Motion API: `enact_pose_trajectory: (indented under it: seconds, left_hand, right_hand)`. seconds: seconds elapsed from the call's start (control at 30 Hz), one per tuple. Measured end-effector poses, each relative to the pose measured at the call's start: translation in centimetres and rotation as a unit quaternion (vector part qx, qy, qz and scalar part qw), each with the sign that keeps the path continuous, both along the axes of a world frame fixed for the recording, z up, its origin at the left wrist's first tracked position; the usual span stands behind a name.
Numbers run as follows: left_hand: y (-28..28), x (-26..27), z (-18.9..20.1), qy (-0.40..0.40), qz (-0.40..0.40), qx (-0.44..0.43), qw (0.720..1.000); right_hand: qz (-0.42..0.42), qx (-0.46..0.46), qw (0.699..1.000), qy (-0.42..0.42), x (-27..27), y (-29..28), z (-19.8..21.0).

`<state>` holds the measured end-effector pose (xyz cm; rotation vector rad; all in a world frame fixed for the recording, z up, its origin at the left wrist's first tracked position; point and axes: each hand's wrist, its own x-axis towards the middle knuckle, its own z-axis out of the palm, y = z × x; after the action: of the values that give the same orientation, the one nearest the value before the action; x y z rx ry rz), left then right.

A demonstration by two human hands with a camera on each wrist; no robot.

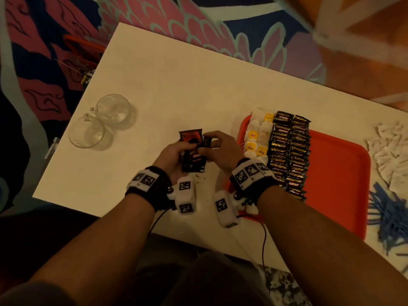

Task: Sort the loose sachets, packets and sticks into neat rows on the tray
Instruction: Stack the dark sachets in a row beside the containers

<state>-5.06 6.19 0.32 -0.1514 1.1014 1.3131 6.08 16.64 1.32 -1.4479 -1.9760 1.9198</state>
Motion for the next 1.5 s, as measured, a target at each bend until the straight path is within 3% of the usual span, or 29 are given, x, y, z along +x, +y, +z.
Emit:
enact_pose_trajectory:
  seconds: [0.1, 0.27, 0.37, 0.57, 0.83, 1.03, 1.2, 1.27, 1.37, 1.5]
  left_hand:
    - [0.4, 2.1, 1.5, -0.021, -0.029, 0.027, 0.999]
    - [1.0, 5.7, 3.9, 0.074, -0.066, 0.007, 0.995]
    - [1.2, 7.9, 5.2, 0.096, -0.073, 0.011, 0.993]
    - [1.4, 12.1, 7.6, 0.058, -0.03, 0.011, 0.998]
    - [0.7, 17.0, 9.6, 0.093, -0.042, 0.016, 0.995]
    - [0.5, 20.3, 10.4, 0.117, -0.047, -0.001, 0.992]
    - [0.5, 22.7, 11.7, 0.074, -0.052, 0.038, 0.995]
    - [0.5, 23.3, 11.9, 0.058, -0.043, 0.051, 0.996]
    - [0.6, 23.7, 11.6, 0.106, -0.045, 0.05, 0.992]
    - [1.1, 24.4, 11.4, 0.119, -0.026, 0.054, 0.991]
  right_hand:
    - [-0.003, 0.023, 1.0, 0.005, 2.2, 0.2, 1.4]
    - [0.072, 0.187, 0.979, -0.023, 6.5, 0.7, 3.6]
    - [0.052, 0.214, 0.975, -0.012, 9.1, 1.0, 5.2]
    - [-0.057, 0.115, 0.992, 0.018, 13.7, 1.0, 6.3]
    - [-0.129, 0.141, 0.98, 0.048, 19.6, 2.0, 8.5]
    - [0.003, 0.146, 0.988, 0.044, 22.6, 2.4, 10.4]
    - [0.027, 0.195, 0.98, 0.03, 23.7, 2.1, 11.5]
    - [0.011, 0.203, 0.978, 0.046, 24.1, 2.1, 11.6]
    - [-0.054, 0.19, 0.977, 0.075, 24.7, 1.9, 11.2]
    - [-0.16, 0.074, 0.976, 0.126, 25.1, 1.0, 10.0]
